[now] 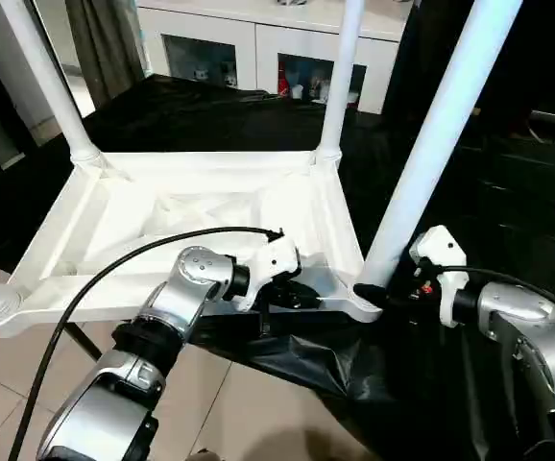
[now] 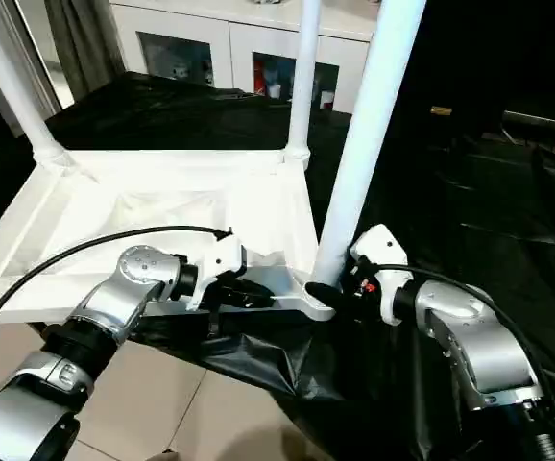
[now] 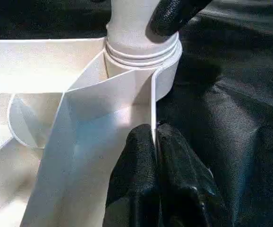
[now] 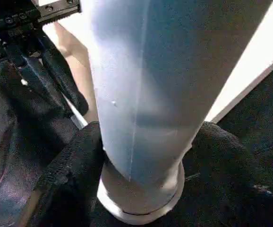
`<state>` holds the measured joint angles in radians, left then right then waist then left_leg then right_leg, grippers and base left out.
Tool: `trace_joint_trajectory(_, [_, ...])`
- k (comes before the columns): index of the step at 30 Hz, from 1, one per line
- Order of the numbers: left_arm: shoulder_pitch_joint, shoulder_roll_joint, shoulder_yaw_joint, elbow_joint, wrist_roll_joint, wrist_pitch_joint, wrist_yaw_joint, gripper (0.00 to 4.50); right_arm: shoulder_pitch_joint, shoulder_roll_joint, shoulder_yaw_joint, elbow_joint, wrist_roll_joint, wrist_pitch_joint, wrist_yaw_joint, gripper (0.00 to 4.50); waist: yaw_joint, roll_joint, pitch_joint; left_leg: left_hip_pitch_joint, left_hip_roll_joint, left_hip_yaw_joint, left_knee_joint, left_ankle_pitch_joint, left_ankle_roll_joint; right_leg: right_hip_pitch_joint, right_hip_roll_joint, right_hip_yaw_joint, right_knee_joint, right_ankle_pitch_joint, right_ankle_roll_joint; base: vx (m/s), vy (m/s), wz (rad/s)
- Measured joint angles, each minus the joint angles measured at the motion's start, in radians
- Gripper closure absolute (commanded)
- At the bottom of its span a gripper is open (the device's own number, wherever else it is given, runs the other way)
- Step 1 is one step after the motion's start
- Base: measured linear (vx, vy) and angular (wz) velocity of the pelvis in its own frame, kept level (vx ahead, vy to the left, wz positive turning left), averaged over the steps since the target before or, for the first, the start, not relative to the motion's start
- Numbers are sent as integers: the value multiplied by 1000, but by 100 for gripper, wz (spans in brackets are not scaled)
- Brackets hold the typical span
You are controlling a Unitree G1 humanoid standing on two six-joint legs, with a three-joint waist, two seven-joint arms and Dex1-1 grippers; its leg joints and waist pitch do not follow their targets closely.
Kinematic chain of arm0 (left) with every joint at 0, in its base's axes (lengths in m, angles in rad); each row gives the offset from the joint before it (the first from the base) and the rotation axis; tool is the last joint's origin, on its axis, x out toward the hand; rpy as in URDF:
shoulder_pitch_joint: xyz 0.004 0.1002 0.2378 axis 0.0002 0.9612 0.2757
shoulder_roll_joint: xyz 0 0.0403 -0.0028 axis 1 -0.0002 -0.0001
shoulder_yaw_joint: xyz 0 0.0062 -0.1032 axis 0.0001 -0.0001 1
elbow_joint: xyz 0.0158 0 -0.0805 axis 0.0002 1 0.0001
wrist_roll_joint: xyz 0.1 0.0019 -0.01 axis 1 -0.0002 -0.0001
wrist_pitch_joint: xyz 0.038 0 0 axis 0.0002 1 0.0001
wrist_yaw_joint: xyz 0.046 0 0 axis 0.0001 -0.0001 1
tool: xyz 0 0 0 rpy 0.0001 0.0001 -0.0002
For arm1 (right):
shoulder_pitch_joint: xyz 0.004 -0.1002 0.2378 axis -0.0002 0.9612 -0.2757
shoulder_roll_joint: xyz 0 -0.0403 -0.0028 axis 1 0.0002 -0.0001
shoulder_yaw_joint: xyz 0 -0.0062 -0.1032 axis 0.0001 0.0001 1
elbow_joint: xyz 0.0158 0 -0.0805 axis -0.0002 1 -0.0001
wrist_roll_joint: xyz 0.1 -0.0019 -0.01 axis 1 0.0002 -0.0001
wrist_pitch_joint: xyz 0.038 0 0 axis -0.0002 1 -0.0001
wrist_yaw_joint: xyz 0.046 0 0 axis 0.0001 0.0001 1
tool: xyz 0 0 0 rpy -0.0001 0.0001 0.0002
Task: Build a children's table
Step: Rotate leg to tighten
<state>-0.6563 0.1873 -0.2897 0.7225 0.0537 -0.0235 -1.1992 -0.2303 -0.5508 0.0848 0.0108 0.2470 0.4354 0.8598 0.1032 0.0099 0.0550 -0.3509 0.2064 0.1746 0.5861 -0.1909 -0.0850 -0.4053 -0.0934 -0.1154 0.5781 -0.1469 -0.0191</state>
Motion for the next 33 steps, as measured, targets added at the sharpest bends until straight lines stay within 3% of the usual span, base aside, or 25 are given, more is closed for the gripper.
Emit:
trace_joint_trajectory(9, [2,1,1,-3,-1,5,15,450,2,16,1,5,16,2,-9,248,-3,-1,0,0,0,0,0,0,0,0,0,0,0,0,0,0,0,0])
trace_joint_trajectory(15, [-69,-74,10,115,41,13,225,450,-51,170,-54,100,-30,25,-268,257,-18,-4,0,0,0,0,4,0,0,0,0,0,0,0,0,0,0,0])
trace_joint_trajectory(22, [-176,-211,22,282,60,44,485,450,-131,382,-121,169,-122,54,-688,257,-16,-6,-1,0,0,-1,2,0,0,0,0,0,-1,0,2,0,0,0])
trace_joint_trajectory(30, [-209,-230,30,355,75,2,510,450,-133,447,-127,189,-161,9,-780,257,-14,-5,-2,0,0,-1,2,0,0,0,0,0,-1,1,0,0,0,0])
trace_joint_trajectory(31, [-211,-231,30,360,76,-3,510,450,-129,449,-128,189,-161,-1,-783,201,-14,-5,-2,0,0,-1,2,0,0,0,0,0,-1,1,0,0,0,0])
trace_joint_trajectory(33, [-213,-231,30,368,77,-13,510,450,-125,452,-131,190,-161,-15,-784,187,-13,-5,-2,1,0,-1,1,0,0,0,0,0,-1,0,1,0,0,0])
